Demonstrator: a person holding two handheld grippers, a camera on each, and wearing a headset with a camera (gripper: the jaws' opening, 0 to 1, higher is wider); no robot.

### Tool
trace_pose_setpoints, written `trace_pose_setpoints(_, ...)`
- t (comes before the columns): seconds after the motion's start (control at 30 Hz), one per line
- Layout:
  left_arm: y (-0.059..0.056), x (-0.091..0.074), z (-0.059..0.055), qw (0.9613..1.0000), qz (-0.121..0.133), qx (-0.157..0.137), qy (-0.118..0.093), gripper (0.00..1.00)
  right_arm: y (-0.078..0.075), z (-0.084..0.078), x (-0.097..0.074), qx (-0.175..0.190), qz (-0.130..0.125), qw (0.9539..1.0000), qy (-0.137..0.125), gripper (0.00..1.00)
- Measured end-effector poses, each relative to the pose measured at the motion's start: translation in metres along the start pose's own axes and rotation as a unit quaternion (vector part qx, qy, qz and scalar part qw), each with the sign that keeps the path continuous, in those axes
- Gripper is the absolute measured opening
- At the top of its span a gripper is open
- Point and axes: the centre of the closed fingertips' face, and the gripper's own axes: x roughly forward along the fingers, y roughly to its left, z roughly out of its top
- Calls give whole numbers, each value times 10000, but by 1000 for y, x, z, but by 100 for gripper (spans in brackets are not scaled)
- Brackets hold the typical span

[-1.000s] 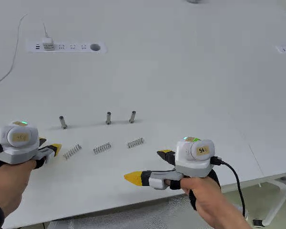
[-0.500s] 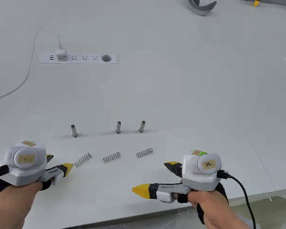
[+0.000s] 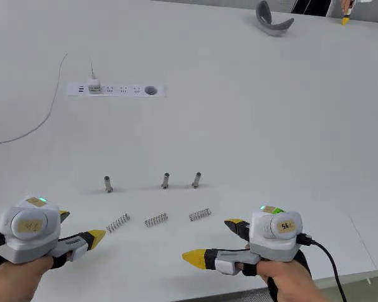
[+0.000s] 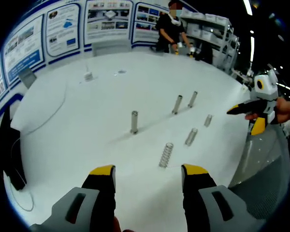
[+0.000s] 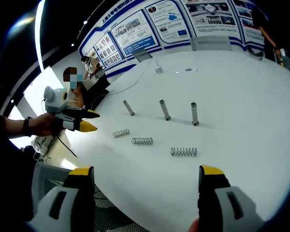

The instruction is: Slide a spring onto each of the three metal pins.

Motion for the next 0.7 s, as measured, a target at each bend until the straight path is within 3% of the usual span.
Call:
trace_pose_setpoints(0.47, -9, -24, 5, 9994, -252, 98, -193, 67, -3, 5, 0, -108, -27, 9999, -9, 90)
trace_pose_setpoints(0.7, -15, -30, -3, 9990, -381, 149, -156, 70, -5, 4, 0, -116, -38, 9999, 17, 90)
